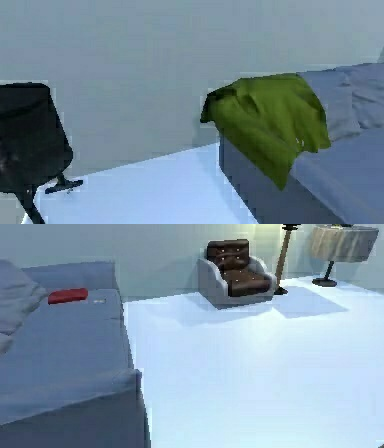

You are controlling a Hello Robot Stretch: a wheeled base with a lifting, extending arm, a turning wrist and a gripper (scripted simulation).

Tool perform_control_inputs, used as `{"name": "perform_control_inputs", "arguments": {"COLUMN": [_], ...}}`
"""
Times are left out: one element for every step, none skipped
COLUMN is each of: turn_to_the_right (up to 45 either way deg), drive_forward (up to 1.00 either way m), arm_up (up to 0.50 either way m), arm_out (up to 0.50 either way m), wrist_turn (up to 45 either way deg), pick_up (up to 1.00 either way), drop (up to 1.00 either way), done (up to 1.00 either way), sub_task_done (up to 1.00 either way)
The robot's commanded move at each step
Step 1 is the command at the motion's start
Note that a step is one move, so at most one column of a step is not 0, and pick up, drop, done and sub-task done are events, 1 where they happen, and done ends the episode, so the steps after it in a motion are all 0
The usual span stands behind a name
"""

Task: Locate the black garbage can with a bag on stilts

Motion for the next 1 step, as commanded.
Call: {"name": "perform_control_inputs", "arguments": {"turn_to_the_right": [0.0], "drive_forward": [0.85], "arm_up": [0.00], "arm_out": [0.00], "wrist_turn": [0.0], "pick_up": [0.00], "drop": [0.00], "done": [0.00], "sub_task_done": [0.00]}}
